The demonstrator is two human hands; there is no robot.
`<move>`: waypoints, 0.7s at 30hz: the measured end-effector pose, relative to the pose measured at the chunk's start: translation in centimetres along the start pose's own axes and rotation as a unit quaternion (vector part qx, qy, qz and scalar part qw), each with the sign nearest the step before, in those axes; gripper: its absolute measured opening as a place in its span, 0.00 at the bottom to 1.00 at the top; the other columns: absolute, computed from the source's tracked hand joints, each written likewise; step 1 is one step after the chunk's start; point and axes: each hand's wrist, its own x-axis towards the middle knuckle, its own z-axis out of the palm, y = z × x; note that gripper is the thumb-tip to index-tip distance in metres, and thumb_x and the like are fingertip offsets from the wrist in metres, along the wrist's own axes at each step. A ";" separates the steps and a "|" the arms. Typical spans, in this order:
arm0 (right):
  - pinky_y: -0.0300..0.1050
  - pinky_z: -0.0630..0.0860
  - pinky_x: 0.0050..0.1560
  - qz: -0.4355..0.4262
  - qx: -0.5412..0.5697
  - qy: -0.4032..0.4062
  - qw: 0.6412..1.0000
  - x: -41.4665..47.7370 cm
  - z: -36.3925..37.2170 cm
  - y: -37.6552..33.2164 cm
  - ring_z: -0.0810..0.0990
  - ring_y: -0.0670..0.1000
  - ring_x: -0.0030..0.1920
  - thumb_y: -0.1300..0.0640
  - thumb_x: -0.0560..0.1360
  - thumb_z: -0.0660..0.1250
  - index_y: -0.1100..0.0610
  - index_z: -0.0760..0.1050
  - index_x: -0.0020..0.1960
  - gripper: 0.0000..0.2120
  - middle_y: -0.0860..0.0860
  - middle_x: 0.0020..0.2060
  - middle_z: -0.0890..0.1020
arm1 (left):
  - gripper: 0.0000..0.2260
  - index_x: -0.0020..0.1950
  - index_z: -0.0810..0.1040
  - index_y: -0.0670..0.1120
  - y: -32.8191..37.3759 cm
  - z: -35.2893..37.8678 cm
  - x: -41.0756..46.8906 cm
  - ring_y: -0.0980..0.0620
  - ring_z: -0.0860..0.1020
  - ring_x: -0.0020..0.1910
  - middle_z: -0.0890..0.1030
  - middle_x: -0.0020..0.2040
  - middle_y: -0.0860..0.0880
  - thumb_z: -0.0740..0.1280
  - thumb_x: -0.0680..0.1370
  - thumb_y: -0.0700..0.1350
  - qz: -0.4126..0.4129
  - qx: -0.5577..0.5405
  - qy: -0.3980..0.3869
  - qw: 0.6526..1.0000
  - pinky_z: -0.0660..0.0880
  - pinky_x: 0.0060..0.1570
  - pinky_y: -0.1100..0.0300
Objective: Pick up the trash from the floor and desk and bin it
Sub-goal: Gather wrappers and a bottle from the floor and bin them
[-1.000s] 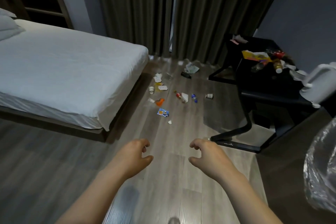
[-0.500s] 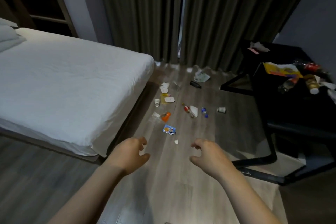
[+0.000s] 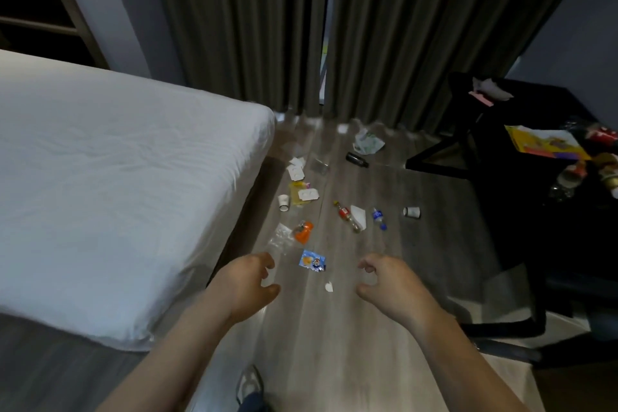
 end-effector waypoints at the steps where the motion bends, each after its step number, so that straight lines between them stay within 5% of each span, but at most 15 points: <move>1: 0.40 0.72 0.54 0.007 0.000 -0.001 1.000 1.5 -0.1 -0.8 0.76 0.47 0.58 0.53 0.70 0.69 0.51 0.75 0.62 0.21 0.48 0.57 0.79 | 0.19 0.62 0.73 0.50 -0.8 -1.0 1.4 0.54 0.77 0.50 0.79 0.53 0.54 0.68 0.74 0.54 0.005 0.008 0.007 1.000 0.72 0.48 0.63; 9: 0.39 0.74 0.51 0.036 0.033 -0.007 0.999 10.2 -0.2 -5.4 0.78 0.47 0.52 0.55 0.71 0.70 0.55 0.77 0.59 0.17 0.49 0.52 0.80 | 0.20 0.64 0.73 0.50 -4.8 -7.1 11.5 0.53 0.77 0.55 0.78 0.58 0.51 0.68 0.74 0.53 0.024 0.026 -0.013 0.999 0.70 0.49 0.64; 13: 0.28 0.72 0.39 0.041 0.064 -0.022 0.997 13.9 -0.4 -5.5 0.78 0.40 0.40 0.61 0.70 0.71 0.61 0.78 0.54 0.13 0.55 0.47 0.82 | 0.20 0.64 0.73 0.49 -5.4 -8.1 15.7 0.53 0.77 0.56 0.78 0.58 0.51 0.68 0.74 0.53 0.024 0.022 -0.031 0.999 0.70 0.50 0.64; 17: 0.40 0.74 0.48 0.062 0.054 -0.021 0.996 18.3 -0.9 -4.8 0.79 0.49 0.50 0.56 0.70 0.71 0.56 0.78 0.55 0.14 0.51 0.49 0.81 | 0.20 0.65 0.72 0.50 -5.2 -9.0 20.3 0.52 0.77 0.56 0.78 0.59 0.50 0.68 0.74 0.53 0.024 0.028 -0.049 0.998 0.71 0.51 0.63; 21: 0.38 0.72 0.44 0.071 0.043 -0.021 0.996 23.7 -2.1 -3.2 0.76 0.45 0.46 0.54 0.71 0.71 0.52 0.76 0.57 0.15 0.48 0.51 0.80 | 0.20 0.64 0.74 0.49 -3.9 -9.9 25.5 0.51 0.77 0.55 0.78 0.58 0.50 0.68 0.74 0.53 0.022 0.034 -0.048 0.998 0.72 0.51 0.62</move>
